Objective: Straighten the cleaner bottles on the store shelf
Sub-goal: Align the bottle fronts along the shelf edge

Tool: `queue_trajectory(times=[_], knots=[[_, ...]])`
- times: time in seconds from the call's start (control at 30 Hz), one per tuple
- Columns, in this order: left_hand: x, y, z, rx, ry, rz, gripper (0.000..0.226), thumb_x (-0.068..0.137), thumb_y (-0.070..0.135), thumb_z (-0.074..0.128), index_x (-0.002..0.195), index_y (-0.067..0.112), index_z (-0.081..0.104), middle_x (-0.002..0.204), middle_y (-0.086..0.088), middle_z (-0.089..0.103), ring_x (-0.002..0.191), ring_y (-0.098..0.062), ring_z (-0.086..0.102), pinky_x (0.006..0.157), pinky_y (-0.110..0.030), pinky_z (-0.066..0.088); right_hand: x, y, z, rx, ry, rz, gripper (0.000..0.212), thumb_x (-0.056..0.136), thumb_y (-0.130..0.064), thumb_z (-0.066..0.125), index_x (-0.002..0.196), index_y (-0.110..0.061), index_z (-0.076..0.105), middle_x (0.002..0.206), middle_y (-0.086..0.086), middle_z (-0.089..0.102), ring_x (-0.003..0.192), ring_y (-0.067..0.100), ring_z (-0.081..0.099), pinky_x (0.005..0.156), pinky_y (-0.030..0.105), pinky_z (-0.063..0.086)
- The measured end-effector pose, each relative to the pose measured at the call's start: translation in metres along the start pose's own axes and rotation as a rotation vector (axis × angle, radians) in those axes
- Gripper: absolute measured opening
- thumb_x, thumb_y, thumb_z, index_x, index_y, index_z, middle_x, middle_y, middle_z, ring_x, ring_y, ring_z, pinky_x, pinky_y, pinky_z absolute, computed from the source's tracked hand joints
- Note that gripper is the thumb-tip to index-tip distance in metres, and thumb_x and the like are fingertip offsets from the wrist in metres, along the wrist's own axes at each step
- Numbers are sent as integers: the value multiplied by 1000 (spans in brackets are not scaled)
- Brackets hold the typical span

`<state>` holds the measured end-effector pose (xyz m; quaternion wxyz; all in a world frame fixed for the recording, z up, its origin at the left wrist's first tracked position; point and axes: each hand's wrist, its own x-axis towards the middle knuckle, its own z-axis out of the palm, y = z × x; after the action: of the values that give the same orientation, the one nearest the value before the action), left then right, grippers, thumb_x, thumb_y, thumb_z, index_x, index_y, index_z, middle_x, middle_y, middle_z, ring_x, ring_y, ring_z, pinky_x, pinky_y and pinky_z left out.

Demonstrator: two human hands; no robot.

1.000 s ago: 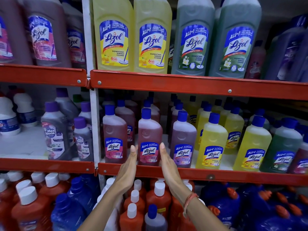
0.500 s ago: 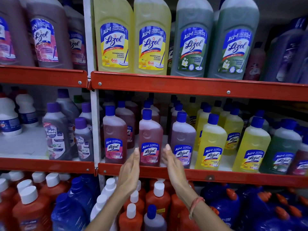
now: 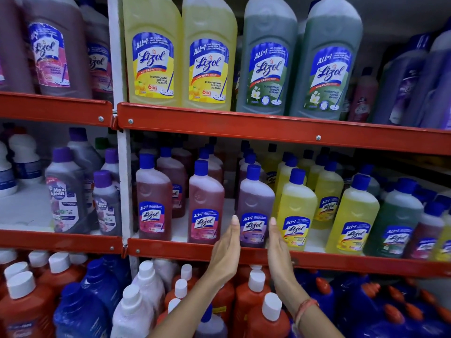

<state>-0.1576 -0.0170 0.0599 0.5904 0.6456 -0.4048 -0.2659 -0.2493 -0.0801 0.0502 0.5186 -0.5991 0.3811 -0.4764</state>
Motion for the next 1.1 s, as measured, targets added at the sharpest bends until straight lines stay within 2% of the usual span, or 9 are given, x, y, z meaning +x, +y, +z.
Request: queue_trajectory(times=[0.17, 0.3, 0.43, 0.6, 0.7, 0.77, 0.87, 0.93, 1.1], knots=[[2, -2, 3, -23, -9, -11, 80, 74, 80, 12, 133, 40, 50, 127, 8, 60, 116, -11, 52, 112, -41, 38, 5, 2, -6, 34, -7, 42, 94, 68, -92, 33, 133, -28, 60, 127, -5, 68, 117, 14, 62, 107, 39, 45], [4, -5, 3, -6, -21, -23, 87, 73, 80, 12, 139, 36, 46, 134, 2, 59, 110, -10, 50, 108, -45, 43, 7, 0, -13, 24, -27, 82, 65, 81, -80, 37, 110, -33, 70, 113, -5, 73, 108, 13, 65, 100, 35, 47], [5, -6, 4, -18, -16, 6, 84, 75, 76, 13, 140, 33, 46, 126, 6, 60, 105, -6, 50, 101, -30, 40, 16, 9, -17, 29, -52, 91, 59, 65, -92, 42, 90, -47, 71, 119, -7, 71, 115, 14, 64, 109, 43, 44], [8, -11, 6, -12, -20, 60, 73, 80, 77, 14, 146, 48, 27, 144, 6, 51, 124, -9, 49, 113, -41, 38, 19, 0, -30, 0, -164, 49, 37, 76, -82, 44, 80, -56, 71, 93, -31, 68, 110, 4, 62, 108, 36, 43], [3, -13, 10, 20, 49, 158, 69, 86, 71, 14, 145, 42, 34, 141, 12, 51, 119, 2, 45, 103, -14, 35, 15, -9, -42, 10, -188, 28, 31, 94, -56, 42, 97, -38, 67, 94, -24, 67, 91, -5, 66, 89, 23, 52], [-2, -10, 16, 36, 212, 268, 76, 87, 74, 13, 138, 30, 49, 134, 10, 58, 117, 3, 50, 89, 0, 34, 15, -9, -52, 15, -38, -10, 42, 95, -51, 44, 100, -19, 71, 99, -5, 74, 93, 7, 69, 85, 30, 56], [-6, -6, 35, -38, 224, 338, 93, 76, 89, 13, 123, 25, 60, 118, 8, 66, 112, -3, 58, 97, -18, 45, 17, -4, -68, 51, 263, -86, 41, 97, -47, 45, 84, -18, 71, 91, 8, 75, 88, 22, 72, 86, 44, 57], [-2, -5, 53, -94, 71, 231, 108, 64, 97, 13, 132, 26, 56, 133, 5, 61, 125, -6, 53, 111, -34, 39, 21, -2, -78, 3, 360, -92, 38, 97, -52, 41, 85, -25, 65, 92, 5, 72, 91, 25, 69, 90, 48, 53], [17, -10, 96, -173, -136, -4, 91, 66, 98, 15, 136, 47, 47, 141, 8, 56, 130, -8, 50, 114, -41, 35, 35, 9, -88, -28, 197, 37, 64, 87, -73, 32, 135, -35, 51, 136, 5, 60, 129, 28, 52, 110, 49, 38]])
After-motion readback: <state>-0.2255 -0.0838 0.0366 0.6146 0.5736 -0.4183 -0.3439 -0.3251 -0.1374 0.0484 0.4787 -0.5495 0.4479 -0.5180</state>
